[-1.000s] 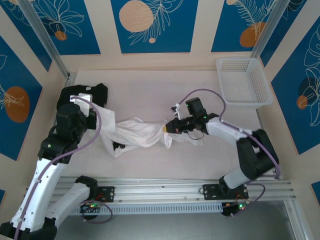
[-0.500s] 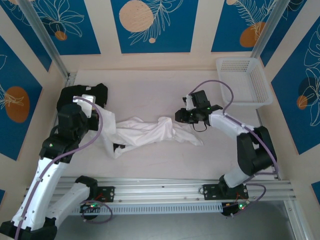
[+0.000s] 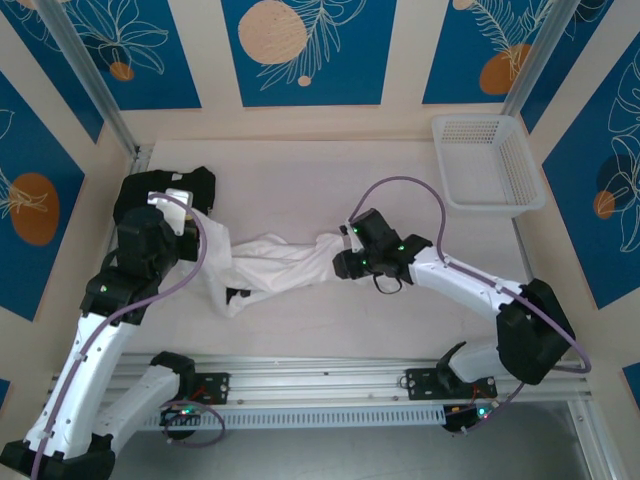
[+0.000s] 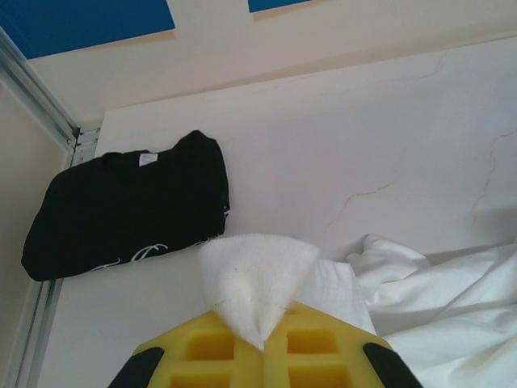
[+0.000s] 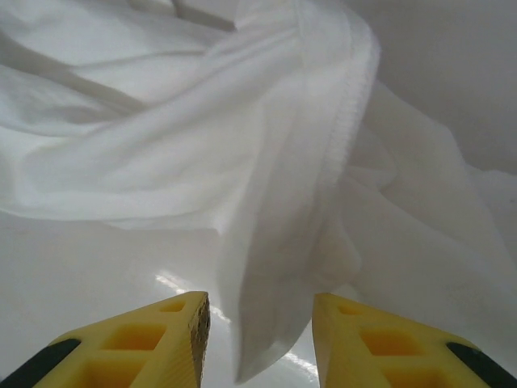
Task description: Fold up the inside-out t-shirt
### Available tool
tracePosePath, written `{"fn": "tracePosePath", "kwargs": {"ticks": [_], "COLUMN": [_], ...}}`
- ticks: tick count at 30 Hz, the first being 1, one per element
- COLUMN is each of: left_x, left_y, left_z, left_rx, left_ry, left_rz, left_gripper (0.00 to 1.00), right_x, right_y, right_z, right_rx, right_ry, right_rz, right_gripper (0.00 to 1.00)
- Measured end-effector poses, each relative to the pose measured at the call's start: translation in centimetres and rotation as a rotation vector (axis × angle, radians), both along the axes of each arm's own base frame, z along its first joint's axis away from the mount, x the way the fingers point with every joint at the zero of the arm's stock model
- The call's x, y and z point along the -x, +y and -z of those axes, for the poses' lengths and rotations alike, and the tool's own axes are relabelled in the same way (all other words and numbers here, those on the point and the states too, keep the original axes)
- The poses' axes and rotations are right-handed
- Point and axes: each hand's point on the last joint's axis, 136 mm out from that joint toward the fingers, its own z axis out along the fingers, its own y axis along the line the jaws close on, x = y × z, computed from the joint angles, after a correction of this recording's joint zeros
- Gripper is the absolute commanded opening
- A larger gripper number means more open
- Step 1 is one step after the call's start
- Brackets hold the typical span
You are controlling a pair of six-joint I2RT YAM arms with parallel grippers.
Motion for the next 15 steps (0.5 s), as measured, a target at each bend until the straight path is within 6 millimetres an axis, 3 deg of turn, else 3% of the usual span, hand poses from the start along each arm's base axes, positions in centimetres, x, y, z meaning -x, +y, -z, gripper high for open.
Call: {"fn": "tracePosePath", "kwargs": {"ticks": [5,10,15], "left_x": [0.0,0.0,-0.1], "left_y": [-0.1,-0.1,-0.2], "left_z": [0.1,0.1,0.1], "left_rx": [0.006,0.008,0.009], "left_ry": [0.001,0.001,-0.001], "left_rz": [0.003,0.006,0.007], "left_gripper": [0.00,0.00,0.00], "right_x": [-0.3,-1.0,-1.6], "right_y": [-0.5,-0.2,0.0], "right_z": [2.0,1.8,1.5], "right_rx": [0.066,0.070,0.066], "right_ry": [0.023,0.009,-0.005], "right_rz": [0.007,0.004,0.000], "right_gripper": [0.29,0.24,0.10]}}
